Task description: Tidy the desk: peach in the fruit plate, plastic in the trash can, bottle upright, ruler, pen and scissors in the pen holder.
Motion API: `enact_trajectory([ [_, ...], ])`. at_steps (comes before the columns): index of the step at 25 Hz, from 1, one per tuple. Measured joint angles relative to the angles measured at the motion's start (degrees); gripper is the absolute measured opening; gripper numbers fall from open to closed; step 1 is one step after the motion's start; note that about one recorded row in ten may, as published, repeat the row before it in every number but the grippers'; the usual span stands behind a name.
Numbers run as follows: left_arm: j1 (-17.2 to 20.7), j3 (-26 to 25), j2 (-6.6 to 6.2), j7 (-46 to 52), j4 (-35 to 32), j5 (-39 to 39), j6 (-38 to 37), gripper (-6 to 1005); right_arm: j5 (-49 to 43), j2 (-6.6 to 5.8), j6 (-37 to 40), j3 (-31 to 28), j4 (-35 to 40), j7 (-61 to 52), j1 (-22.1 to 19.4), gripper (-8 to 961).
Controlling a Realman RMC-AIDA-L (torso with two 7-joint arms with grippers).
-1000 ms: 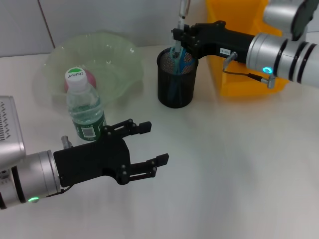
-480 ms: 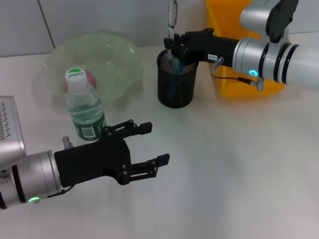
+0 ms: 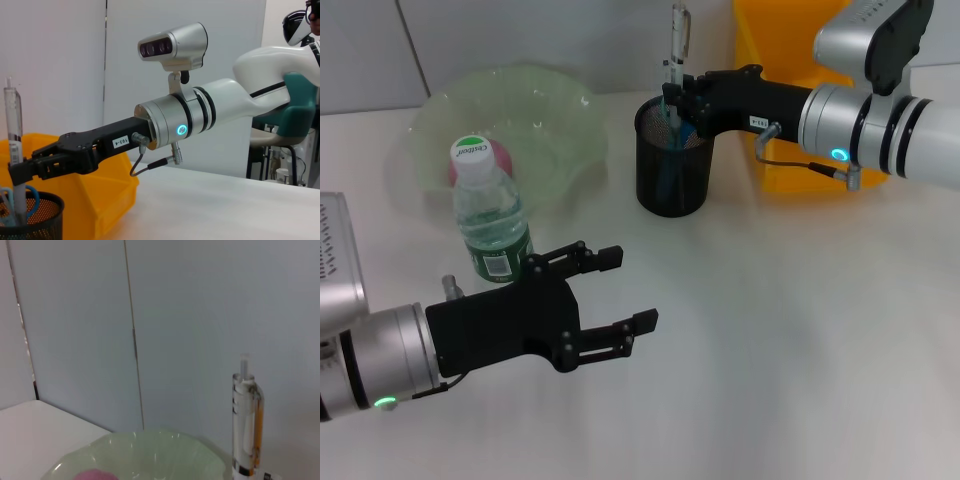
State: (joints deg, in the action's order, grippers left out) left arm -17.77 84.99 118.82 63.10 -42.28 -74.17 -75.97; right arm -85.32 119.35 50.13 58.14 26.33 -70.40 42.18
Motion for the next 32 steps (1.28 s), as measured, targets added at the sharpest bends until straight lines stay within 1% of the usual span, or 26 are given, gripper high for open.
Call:
enact_trajectory([
  [13,0.1,0.0,-0.07,0.0,0.0,0.5,-0.9,799,0.1,0.00,1.5,0.1,1.9,0.0,-2.2,287],
  [16,0.1,-0.1,-0.09,0.1,0.0,0.5,-1.1,799,0.9,0.00,4.5,-0.9,3.1,0.0,-3.8,291],
  [18,0.1,-0.1,-0.09,0.1,0.0,0.5,-1.2,798,3.1,-0.11,7.9,-1.6,4.4,0.0,-5.6,390],
  [19,0.1,-0.1,-0.09,0.1,0.0,0.5,-1.2,798,3.1,-0.11,7.9,-1.6,4.4,0.0,-5.6,439],
  [20,0.2,-0.2,-0.10,0.1,0.0,0.5,-1.3,798,4.5,-0.25,10.0,-2.1,5.2,0.0,-6.9,488],
  [22,0.3,-0.5,-0.15,0.1,0.0,0.5,-1.9,797,6.3,-0.65,15.3,-3.3,7.0,-1.2,-9.4,528],
  [25,0.5,-0.7,-0.27,0.8,-0.3,0.5,-2.6,796,6.3,-1.89,24.4,-6.1,10.5,-6.8,-13.6,589],
  [27,0.6,-0.7,-0.42,2.2,-0.7,0.5,-3.1,796,4.7,-3.71,29.9,-7.3,12.3,-11.6,-16.1,663],
  [28,0.8,-0.8,-1.22,6.9,-2.2,-0.4,-4.6,795,3.8,-4.98,32.7,-7.7,12.5,-13.6,-16.9,701],
  [29,0.7,-1.0,-1.67,8.9,-2.7,-0.7,-5.4,795,2.8,-6.32,35.7,-7.9,12.2,-15.1,-17.5,738],
  [30,0.7,-1.1,-2.00,10.2,-3.0,-0.9,-6.0,795,0.1,-9.00,40.7,-8.1,11.2,-17.7,-18.1,775],
  [31,0.7,-1.1,-2.00,10.2,-3.0,-0.9,-6.0,795,0.1,-9.00,40.7,-8.1,11.2,-17.7,-18.1,784],
  [32,-0.1,-2.0,-3.45,14.7,-3.1,-1.4,-9.6,794,-1.8,-10.02,42.5,-8.1,10.7,-18.8,-18.1,792],
])
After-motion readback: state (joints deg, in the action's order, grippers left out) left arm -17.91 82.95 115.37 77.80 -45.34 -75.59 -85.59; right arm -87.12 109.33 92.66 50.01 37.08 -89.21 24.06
